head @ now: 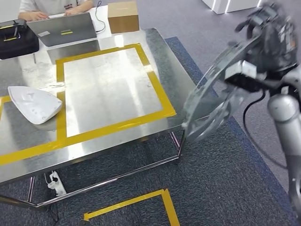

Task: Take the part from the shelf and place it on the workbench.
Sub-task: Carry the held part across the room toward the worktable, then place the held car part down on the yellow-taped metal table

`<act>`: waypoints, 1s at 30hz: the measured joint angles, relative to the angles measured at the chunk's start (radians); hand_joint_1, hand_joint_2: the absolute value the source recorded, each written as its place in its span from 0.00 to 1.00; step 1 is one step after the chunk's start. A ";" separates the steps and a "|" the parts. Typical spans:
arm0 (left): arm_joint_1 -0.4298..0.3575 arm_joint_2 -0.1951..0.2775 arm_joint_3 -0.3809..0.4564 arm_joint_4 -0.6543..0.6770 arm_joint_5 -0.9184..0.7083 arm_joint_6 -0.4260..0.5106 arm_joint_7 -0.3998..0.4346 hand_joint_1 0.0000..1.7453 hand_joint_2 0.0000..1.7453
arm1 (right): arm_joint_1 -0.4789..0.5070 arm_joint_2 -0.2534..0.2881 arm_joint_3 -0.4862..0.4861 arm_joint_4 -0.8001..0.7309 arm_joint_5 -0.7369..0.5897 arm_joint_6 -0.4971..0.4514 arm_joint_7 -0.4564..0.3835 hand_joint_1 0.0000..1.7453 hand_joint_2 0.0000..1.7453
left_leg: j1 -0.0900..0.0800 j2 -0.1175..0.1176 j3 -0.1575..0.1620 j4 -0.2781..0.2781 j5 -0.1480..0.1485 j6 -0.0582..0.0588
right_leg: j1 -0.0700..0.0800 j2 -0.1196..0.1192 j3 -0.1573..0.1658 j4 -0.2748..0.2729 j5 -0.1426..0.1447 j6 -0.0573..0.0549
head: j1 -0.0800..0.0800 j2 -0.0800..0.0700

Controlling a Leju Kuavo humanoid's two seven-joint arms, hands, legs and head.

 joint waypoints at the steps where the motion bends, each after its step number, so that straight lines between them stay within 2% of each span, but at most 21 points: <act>1: 0.001 0.000 -0.004 0.000 -0.003 -0.002 0.002 0.00 1.00 | -0.083 -0.006 0.019 0.036 -0.002 0.031 0.016 1.00 1.00 | 0.001 -0.002 -0.001 0.000 0.001 -0.001 | 0.000 -0.002 0.001 0.000 0.001 -0.001 | 0.001 0.000; 3: 0.001 0.001 -0.015 0.000 -0.014 -0.005 0.014 0.00 1.00 | -0.264 0.003 0.081 0.130 0.006 0.118 0.070 1.00 1.00 | 0.000 -0.002 -0.003 -0.001 0.004 -0.002 | -0.002 -0.002 -0.002 0.000 0.003 -0.003 | 0.001 0.000; 5: -0.007 0.001 -0.028 0.000 -0.027 -0.009 0.031 0.00 1.00 | -0.490 0.051 0.169 0.269 0.032 0.207 0.151 1.00 1.00 | -0.002 -0.002 -0.007 -0.002 0.007 -0.003 | -0.004 -0.001 -0.007 0.001 0.006 -0.003 | 0.001 0.000; 7: -0.016 0.002 -0.039 0.000 -0.033 -0.015 0.047 0.00 1.00 | -0.742 0.146 0.271 0.461 0.080 0.274 0.236 1.00 1.00 | -0.003 -0.001 -0.009 -0.005 0.011 -0.006 | -0.006 0.000 -0.013 0.001 0.007 -0.004 | 0.001 0.000; 9: -0.026 -0.001 -0.046 0.000 -0.035 -0.021 0.058 0.00 1.00 | -0.946 0.267 0.369 0.653 0.147 0.308 0.300 1.00 1.00 | -0.004 -0.001 -0.007 -0.009 0.013 -0.008 | -0.005 0.001 -0.014 0.000 0.008 -0.004 | 0.000 0.000; 12: -0.040 -0.011 -0.055 0.000 -0.041 -0.024 0.069 0.00 1.00 | -1.107 0.419 0.486 0.867 0.239 0.311 0.370 1.00 1.00 | -0.001 -0.001 -0.004 -0.010 0.013 -0.009 | -0.001 0.001 -0.012 0.000 0.006 -0.006 | 0.000 0.000; 14: -0.047 -0.019 -0.060 0.000 -0.043 -0.025 0.075 0.00 1.00 | -1.145 0.489 0.542 0.962 0.268 0.299 0.406 1.00 1.00 | 0.002 -0.002 -0.003 -0.010 0.012 -0.012 | 0.003 -0.001 -0.010 -0.001 0.005 -0.007 | 0.000 0.000; 16: -0.050 -0.025 -0.064 0.000 -0.043 -0.025 0.077 0.00 1.00 | -1.159 0.534 0.576 1.032 0.280 0.286 0.425 1.00 1.00 | 0.004 -0.003 -0.003 -0.010 0.012 -0.014 | 0.004 -0.003 -0.008 -0.002 0.005 -0.008 | 0.001 0.000; 22: -0.054 -0.031 -0.072 0.000 -0.051 -0.025 0.081 0.00 1.00 | -1.165 0.608 0.629 1.157 0.299 0.264 0.431 1.00 1.00 | 0.004 -0.003 -0.001 -0.010 0.011 -0.015 | 0.004 -0.002 -0.001 -0.008 0.005 -0.008 | 0.001 0.000; 25: -0.066 -0.039 -0.080 0.000 -0.063 -0.028 0.095 0.00 1.00 | -1.095 0.652 0.659 1.205 0.326 0.244 0.433 1.00 1.00 | 0.004 -0.002 0.005 -0.011 0.010 -0.015 | 0.004 -0.001 0.006 -0.011 0.006 -0.008 | 0.001 0.000; 30: -0.077 -0.052 -0.097 0.000 -0.078 -0.028 0.109 0.00 1.00 | -0.911 0.697 0.695 1.248 0.352 0.187 0.439 1.00 1.00 | 0.004 -0.003 0.008 -0.010 0.009 -0.015 | 0.004 -0.002 0.009 -0.014 0.007 -0.005 | 0.000 0.000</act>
